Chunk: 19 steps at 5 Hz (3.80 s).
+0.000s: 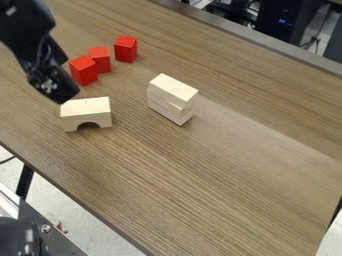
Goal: Put the arch on top of the rectangular block
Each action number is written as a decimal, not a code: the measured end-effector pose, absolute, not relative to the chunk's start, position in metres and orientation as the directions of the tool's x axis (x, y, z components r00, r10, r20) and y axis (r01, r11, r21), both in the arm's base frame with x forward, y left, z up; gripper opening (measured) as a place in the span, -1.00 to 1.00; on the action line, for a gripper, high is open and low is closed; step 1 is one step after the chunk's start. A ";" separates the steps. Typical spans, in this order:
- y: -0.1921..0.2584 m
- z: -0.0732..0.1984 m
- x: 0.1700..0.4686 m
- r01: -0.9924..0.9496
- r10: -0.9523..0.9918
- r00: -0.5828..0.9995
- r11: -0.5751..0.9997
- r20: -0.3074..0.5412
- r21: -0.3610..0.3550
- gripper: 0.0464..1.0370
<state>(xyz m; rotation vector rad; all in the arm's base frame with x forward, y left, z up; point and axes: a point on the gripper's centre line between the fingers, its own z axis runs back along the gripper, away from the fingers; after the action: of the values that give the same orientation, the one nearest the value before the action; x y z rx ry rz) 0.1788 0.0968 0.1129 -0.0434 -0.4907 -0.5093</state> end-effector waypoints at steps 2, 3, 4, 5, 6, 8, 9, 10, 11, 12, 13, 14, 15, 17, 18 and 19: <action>0.093 0.093 0.179 0.514 -0.529 0.718 0.841 0.453 0.167 0.92; 0.096 0.089 0.181 0.524 -0.546 0.711 0.832 0.443 0.184 0.92; 0.101 0.087 0.185 0.519 -0.552 0.715 0.830 0.429 0.203 0.92; 0.108 0.085 0.195 0.504 -0.539 0.731 0.840 0.419 0.201 0.92; 0.112 0.075 0.204 0.496 -0.533 0.750 0.845 0.392 0.201 0.92; 0.115 0.061 0.217 0.502 -0.532 0.771 0.846 0.351 0.178 0.92; 0.114 0.058 0.219 0.514 -0.545 0.769 0.838 0.335 0.184 0.92; 0.116 0.052 0.219 0.516 -0.549 0.776 0.836 0.311 0.186 0.88; 0.118 0.046 0.217 0.521 -0.553 0.782 0.833 0.286 0.187 0.63; 0.117 0.043 0.214 0.528 -0.560 0.782 0.828 0.273 0.187 0.05; 0.115 0.043 0.210 0.532 -0.558 0.784 0.830 0.271 0.168 0.01; 0.108 0.058 0.207 0.538 -0.560 0.774 0.828 0.298 0.157 0.01; 0.098 0.084 0.208 0.571 -0.598 0.743 0.801 0.301 0.180 0.01; 0.076 0.107 0.220 0.740 -0.780 0.599 0.625 0.180 0.247 0.01; 0.072 0.111 0.228 0.833 -0.871 0.475 0.492 0.129 0.252 0.01; 0.067 0.118 0.238 0.859 -0.897 0.426 0.443 0.122 0.258 0.01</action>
<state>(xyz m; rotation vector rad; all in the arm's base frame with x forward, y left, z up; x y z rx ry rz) 0.2379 0.0674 0.1185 0.1654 -0.2562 -1.1030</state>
